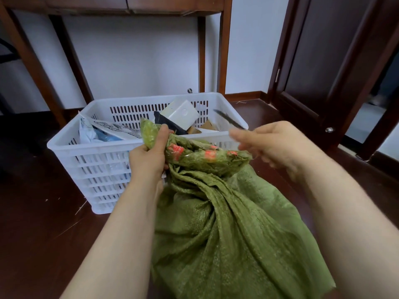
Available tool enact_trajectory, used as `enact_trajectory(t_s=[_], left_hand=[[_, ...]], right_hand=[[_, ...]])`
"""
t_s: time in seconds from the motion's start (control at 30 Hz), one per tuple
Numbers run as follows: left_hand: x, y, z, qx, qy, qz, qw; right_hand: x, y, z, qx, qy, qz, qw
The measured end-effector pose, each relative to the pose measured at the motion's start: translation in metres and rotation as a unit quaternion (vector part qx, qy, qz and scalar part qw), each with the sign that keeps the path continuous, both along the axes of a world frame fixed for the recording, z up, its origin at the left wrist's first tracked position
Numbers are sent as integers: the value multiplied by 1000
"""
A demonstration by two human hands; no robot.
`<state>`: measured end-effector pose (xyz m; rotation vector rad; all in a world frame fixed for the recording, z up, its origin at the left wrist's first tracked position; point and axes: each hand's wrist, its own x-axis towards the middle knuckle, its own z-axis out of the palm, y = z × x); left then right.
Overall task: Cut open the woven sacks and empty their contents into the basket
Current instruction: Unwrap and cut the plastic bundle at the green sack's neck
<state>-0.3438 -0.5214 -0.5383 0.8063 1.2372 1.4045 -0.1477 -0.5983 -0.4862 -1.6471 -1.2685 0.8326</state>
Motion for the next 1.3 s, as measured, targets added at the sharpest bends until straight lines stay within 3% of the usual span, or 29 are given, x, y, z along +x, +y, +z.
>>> enact_trajectory(t_s=[0.1,0.23,0.37,0.43,0.53,0.6,0.7,0.8,0.87,0.97,1.1,1.23,1.3], left_hand=[[4,-3,3,-1,29,-39,999],[7,-9,10,-13,17,-100,995],[7,-20,24,20,-49,-136,989],[12,-25,28,53,68,-111,990],[26,-32,33,78,299,-124,943],[36,-38,35,16,335,-201,920],[45,-39,24,-67,272,-260,924],[45,-38,12,-82,123,-261,954],[45,-37,6,-76,76,-251,962],[45,-40,0,-80,38,-246,965],[45,-39,-4,-63,54,-255,963],[58,-33,-7,-35,27,-191,981],[65,-30,-9,-28,12,-169,985]], right_hand=[[-16,12,-19,46,-67,-10,997],[-21,24,-30,-19,-183,-23,983],[-17,23,-39,-31,-114,-33,992],[-11,26,-43,-10,-19,-74,997],[-6,33,-49,34,69,-125,989],[-8,34,-48,60,56,-125,989],[-14,34,-49,88,67,-88,990],[-18,29,-50,70,99,-67,990],[-18,26,-51,47,121,-63,990],[-16,21,-48,18,134,-63,989],[-13,11,-27,-18,84,-47,995],[-7,0,6,-57,85,-28,994],[-3,-7,17,-61,3,1,998]])
